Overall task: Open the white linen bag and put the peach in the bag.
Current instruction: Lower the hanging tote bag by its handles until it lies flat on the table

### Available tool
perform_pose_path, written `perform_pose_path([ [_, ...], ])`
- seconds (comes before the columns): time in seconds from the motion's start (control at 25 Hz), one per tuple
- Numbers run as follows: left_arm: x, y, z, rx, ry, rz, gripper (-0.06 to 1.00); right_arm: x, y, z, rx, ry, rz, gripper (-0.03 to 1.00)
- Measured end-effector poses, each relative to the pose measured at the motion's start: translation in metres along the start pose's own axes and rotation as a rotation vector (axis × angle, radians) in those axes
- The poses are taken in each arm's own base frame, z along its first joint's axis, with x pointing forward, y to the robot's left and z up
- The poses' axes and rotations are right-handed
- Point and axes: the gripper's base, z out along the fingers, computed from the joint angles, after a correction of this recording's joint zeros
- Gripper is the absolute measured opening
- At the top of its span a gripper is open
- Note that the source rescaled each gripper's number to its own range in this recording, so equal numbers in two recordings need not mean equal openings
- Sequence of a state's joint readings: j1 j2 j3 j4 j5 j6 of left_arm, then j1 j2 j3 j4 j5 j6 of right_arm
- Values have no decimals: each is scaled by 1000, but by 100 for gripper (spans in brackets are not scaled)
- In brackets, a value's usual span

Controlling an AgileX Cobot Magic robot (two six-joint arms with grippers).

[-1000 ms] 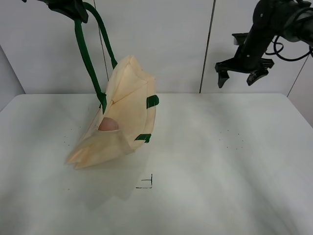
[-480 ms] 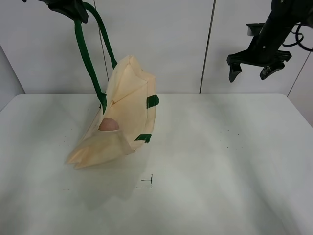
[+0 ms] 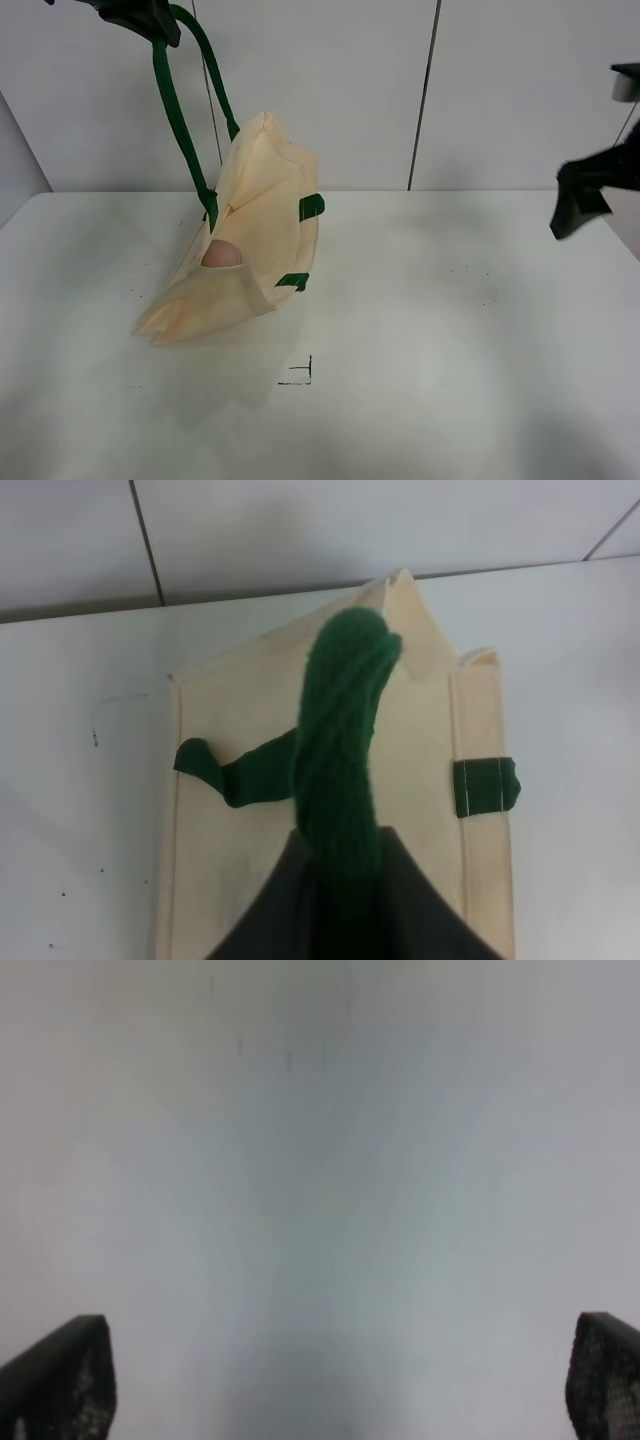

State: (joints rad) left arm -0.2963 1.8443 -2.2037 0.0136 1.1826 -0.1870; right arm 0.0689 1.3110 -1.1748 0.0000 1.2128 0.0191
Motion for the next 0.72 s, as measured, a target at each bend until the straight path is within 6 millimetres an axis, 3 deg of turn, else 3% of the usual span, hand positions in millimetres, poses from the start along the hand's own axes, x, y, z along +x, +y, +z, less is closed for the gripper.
perform_pose_path([
  [0.16, 0, 0, 0, 0, 0, 0, 0, 83, -2, -5, -1, -34, 0, 100],
  [0.4, 0, 0, 0, 0, 0, 0, 0, 176, -3, -1, -6, -320, 0, 100],
  [0.52, 0, 0, 0, 0, 0, 0, 0, 206, -4, -6, -9, -481, 0, 100],
  [0.72, 0, 0, 0, 0, 0, 0, 0, 236, -4, -22, -14, -712, 0, 100],
])
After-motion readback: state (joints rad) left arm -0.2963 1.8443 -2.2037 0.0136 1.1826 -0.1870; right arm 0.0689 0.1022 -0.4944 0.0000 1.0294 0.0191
